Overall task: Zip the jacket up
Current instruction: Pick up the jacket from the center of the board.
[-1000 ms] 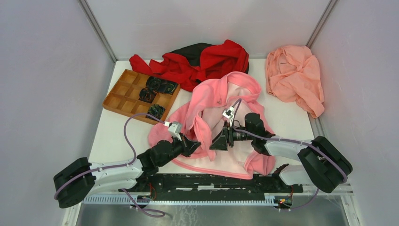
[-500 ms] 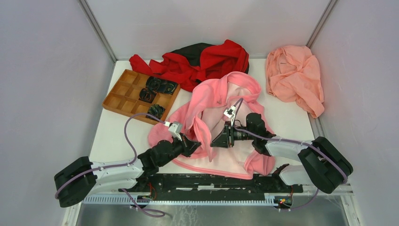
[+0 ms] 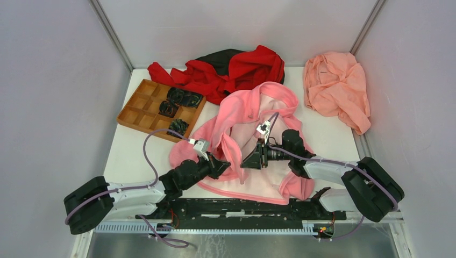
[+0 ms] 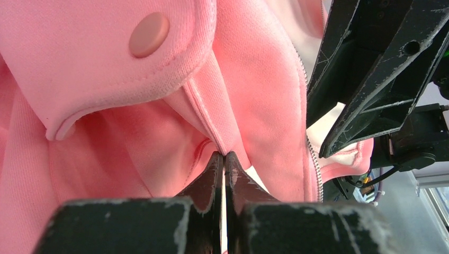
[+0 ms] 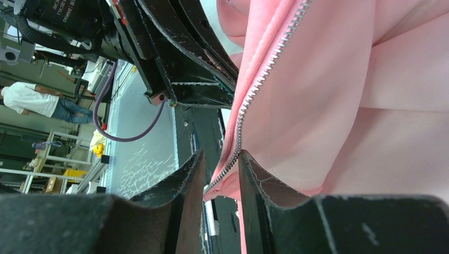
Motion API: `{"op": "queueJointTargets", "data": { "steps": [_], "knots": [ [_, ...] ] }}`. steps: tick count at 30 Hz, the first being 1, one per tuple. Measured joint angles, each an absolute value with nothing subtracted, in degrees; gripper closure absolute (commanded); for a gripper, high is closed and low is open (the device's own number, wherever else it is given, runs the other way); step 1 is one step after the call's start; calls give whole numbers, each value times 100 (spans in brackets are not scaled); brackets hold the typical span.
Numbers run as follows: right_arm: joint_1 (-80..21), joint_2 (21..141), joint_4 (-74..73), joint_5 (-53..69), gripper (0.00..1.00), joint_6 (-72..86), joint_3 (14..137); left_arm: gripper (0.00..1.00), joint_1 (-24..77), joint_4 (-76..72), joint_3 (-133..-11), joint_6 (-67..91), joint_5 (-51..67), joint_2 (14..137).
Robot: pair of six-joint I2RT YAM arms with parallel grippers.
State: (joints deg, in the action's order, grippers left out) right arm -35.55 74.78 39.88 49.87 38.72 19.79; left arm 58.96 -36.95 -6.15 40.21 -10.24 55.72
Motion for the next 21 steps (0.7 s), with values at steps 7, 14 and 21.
{"op": "queueJointTargets", "data": {
  "steps": [7,14,21],
  "knots": [
    [-3551,7476,4040,4884,75,3988,1922,98,5896,-3837,-679,4023,-978,5806],
    [-3420,7459,4121,4860,100,4062,1909,97,5896,-3929,-722,4025,-899,5870],
    [-3105,7255,4134,4871,100,3951,1898,43,5896,-3852,-735,4160,-875,5763]
  ]
}}
